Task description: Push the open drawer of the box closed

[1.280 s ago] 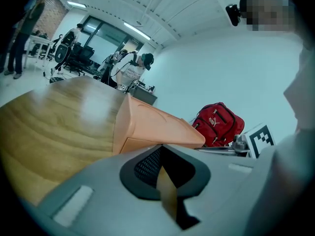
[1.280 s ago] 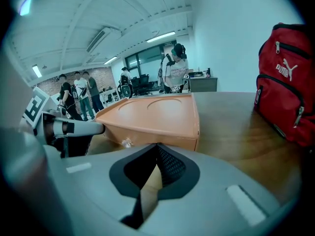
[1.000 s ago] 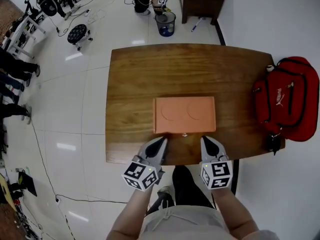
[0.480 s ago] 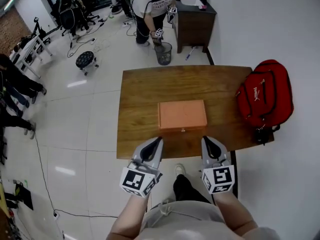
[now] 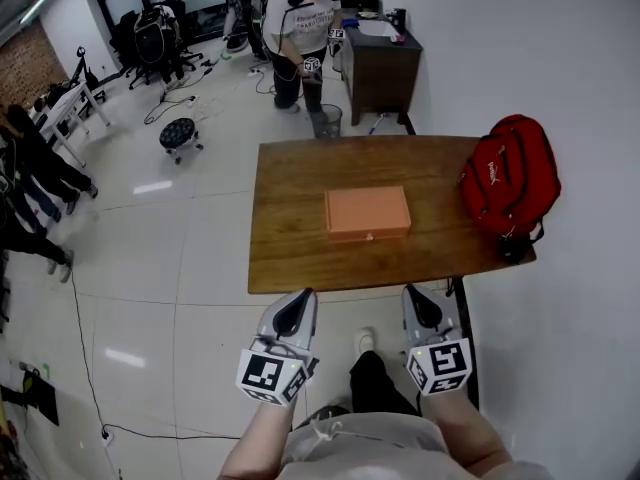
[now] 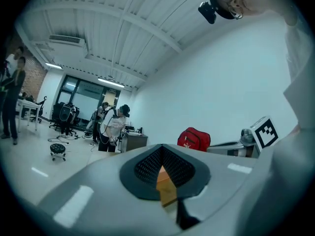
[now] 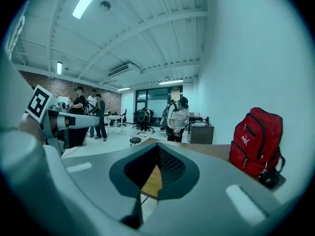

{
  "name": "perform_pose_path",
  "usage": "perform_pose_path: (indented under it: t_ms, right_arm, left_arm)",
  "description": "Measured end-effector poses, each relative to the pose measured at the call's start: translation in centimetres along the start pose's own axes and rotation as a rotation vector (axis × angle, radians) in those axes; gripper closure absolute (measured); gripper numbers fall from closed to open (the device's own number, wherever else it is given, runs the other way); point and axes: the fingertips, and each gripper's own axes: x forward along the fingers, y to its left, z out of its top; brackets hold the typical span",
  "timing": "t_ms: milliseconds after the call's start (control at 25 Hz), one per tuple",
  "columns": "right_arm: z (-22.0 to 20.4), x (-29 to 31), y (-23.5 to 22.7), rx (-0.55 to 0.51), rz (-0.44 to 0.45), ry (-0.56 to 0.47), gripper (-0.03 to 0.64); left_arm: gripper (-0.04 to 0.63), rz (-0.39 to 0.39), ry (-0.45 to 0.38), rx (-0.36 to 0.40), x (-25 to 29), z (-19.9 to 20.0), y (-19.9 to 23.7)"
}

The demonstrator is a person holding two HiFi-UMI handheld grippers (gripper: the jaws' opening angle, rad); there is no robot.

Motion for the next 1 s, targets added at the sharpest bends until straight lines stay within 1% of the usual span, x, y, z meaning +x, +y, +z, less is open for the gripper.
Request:
perform_pose_path:
  t_ms: [120, 280, 440, 560, 680, 840, 1000]
  right_arm:
    - [-0.6, -2.8, 1.8, -0.007, -0.014, 0.002, 0.612]
    - [-1.4, -5.0, 3.7, -0.015, -0.004, 0.008, 0.612]
    - [-0.4, -7.1, 5.1, 0.010, 0.019, -0.036, 0.612]
    - [0.1, -8.0, 5.4, 0.027, 0.040, -0.052, 0.612]
    - [0.2, -9.1, 5.0, 0.019, 0.044, -0.052, 0.612]
    - [-0.4, -10.2, 4.2, 0.008, 0.047, -0.036, 0.612]
    - [-0.3, -11.1, 4.1, 0.006, 0.073, -0.039, 0.612]
  left_arm:
    - [0.589, -0.019, 0.012, 0.004, -2.8, -0.8, -1.6]
    - [0.589, -0.050, 0.016, 0.009, -4.9, -1.2, -3.1]
    - [0.590, -0.067, 0.008, 0.005, -6.7, -0.9, -4.4]
    - [0.589, -0.073, -0.006, 0.014, -7.3, -0.5, -5.4]
    - [0.590, -0.082, -0.016, 0.030, -7.5, 0.1, -6.9]
    - [0.589, -0.072, -0.024, 0.025, -7.6, 0.3, -8.5]
    - [0.589, -0.060, -0.017, 0.031, -7.6, 0.2, -9.7]
